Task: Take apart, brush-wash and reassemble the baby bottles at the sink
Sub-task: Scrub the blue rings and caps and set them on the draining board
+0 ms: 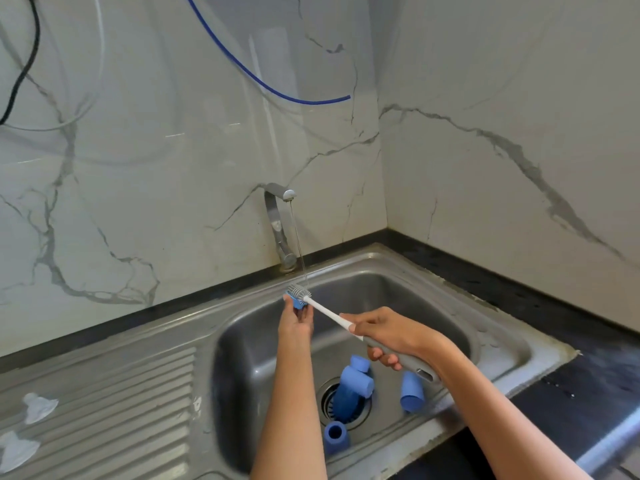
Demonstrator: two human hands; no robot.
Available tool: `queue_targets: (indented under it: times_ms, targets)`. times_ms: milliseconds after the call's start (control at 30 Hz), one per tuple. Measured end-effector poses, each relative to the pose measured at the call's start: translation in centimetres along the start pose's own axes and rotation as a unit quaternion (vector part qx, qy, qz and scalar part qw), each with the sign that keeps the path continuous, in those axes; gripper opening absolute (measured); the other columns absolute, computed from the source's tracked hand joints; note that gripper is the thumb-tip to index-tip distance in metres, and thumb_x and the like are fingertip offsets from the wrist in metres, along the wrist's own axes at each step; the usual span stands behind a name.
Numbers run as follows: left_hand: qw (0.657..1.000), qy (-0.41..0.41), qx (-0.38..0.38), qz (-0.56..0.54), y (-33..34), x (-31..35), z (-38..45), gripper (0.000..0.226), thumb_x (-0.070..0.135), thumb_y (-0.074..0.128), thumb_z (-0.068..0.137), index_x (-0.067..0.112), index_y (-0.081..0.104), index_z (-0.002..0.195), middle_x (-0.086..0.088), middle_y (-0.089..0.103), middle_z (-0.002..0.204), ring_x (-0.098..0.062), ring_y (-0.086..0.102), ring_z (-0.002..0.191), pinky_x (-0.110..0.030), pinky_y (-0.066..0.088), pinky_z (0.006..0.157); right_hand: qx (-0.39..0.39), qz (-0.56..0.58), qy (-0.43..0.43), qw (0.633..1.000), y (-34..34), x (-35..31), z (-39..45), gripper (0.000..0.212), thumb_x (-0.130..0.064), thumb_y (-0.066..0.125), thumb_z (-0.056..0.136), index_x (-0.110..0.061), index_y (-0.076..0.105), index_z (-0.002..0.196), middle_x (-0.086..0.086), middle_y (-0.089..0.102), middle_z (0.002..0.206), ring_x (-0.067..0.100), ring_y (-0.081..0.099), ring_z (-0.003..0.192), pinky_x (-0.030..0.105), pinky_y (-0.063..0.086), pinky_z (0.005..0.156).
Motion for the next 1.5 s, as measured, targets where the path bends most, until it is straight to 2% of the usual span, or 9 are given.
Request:
queue_targets:
  times_ms: [167,367,667,833,933,1000,1233,1367,1500]
  targets:
    - [0.996,0.032,-0.014,0.087,0.0,1.3,0.5,0.044,0.022,0.065,0.089,-0.001,0.054,0.125,-0.013,0.068,0.098,-0.025,0.062,0.105,-0.035,0.049,0.098,0.032,-0.083,-0.03,0.996,0.1,0.2,-0.2,0.04,-0.03,0.046,0.1,-0.038,0.047,0.14,-0.005,0.042,0.048,0.007,0.032,0.035,0.021,0.034,0.036]
    - [0.972,0.03,0.025,0.232,-1.2,2.3,1.8,0.037,0.022,0.074,0.081,0.007,0.058,0.111,-0.01,0.064,0.083,-0.016,0.06,0.069,-0.02,0.053,0.045,0.05,-0.201,-0.04,0.977,-1.5,0.0,-0.7,0.043,-0.027,0.054,0.096,-0.045,0.051,0.135,-0.001,0.043,0.057,0.01,0.032,0.041,0.022,0.032,0.04]
    - [0.985,-0.063,-0.098,0.127,1.3,0.4,0.7,0.048,0.035,0.065,0.087,0.001,0.054,0.12,-0.015,0.066,0.104,-0.028,0.064,0.094,-0.044,0.045,0.096,-0.04,0.059,0.02,0.997,-0.4,0.8,-0.3,0.036,-0.037,0.048,0.1,-0.038,0.049,0.135,-0.004,0.042,0.055,0.005,0.03,0.038,0.015,0.03,0.035]
    - [0.951,0.02,-0.016,0.309,-0.6,-0.5,2.0,0.042,0.027,0.067,0.087,0.005,0.054,0.12,-0.015,0.065,0.089,-0.024,0.065,0.076,-0.041,0.054,0.079,0.124,-0.404,-0.048,0.905,-1.1,-0.5,0.9,0.048,-0.017,0.051,0.096,-0.036,0.047,0.14,0.001,0.053,0.08,0.014,0.046,0.059,0.024,0.038,0.051]
    - [0.977,-0.021,-0.112,0.18,1.0,-0.9,1.3,0.048,0.033,0.062,0.088,0.005,0.054,0.126,-0.016,0.07,0.094,-0.024,0.071,0.079,-0.04,0.052,0.08,0.02,-0.026,-0.009,0.999,-1.3,0.6,1.0,0.038,-0.027,0.053,0.098,-0.034,0.052,0.135,0.001,0.046,0.063,0.009,0.036,0.044,0.02,0.034,0.041]
    - [0.98,-0.051,-0.179,0.069,3.3,-0.7,0.6,0.048,0.036,0.064,0.081,0.006,0.056,0.119,-0.018,0.07,0.103,-0.026,0.072,0.084,-0.043,0.051,0.085,-0.056,0.202,0.033,0.977,-0.8,0.6,0.5,0.031,-0.032,0.047,0.101,-0.033,0.053,0.131,-0.004,0.036,0.056,0.003,0.027,0.037,0.013,0.027,0.034]
    - [0.977,-0.002,-0.065,0.201,2.3,-2.5,2.7,0.046,0.034,0.061,0.091,0.004,0.052,0.124,-0.016,0.063,0.091,-0.024,0.063,0.08,-0.04,0.047,0.089,0.14,-0.286,-0.043,0.947,-2.3,0.0,1.1,0.046,-0.019,0.049,0.097,-0.037,0.048,0.139,0.0,0.051,0.077,0.009,0.044,0.055,0.023,0.041,0.05]
    - [0.971,-0.018,-0.103,0.216,3.6,-2.6,3.7,0.032,0.034,0.059,0.091,0.005,0.057,0.104,-0.016,0.071,0.072,-0.024,0.072,0.063,-0.039,0.056,0.071,0.077,0.062,-0.014,0.995,-1.9,0.6,1.1,0.035,-0.026,0.047,0.1,-0.031,0.052,0.135,-0.001,0.043,0.06,0.004,0.035,0.04,0.016,0.033,0.038]
    - [0.971,-0.033,-0.139,0.194,4.7,-2.7,3.9,0.031,0.03,0.063,0.086,0.005,0.059,0.104,-0.016,0.072,0.079,-0.023,0.073,0.067,-0.035,0.06,0.061,-0.011,0.362,0.072,0.929,-0.6,0.7,1.1,0.025,-0.025,0.046,0.102,-0.024,0.054,0.125,-0.004,0.039,0.052,0.001,0.03,0.034,0.012,0.028,0.031]
Point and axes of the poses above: each hand's wrist, its own z-axis towards the middle knuckle, its own y-axis out of the palm, x = y × z, the point moved 7 cm from there along z, towards the middle knuckle
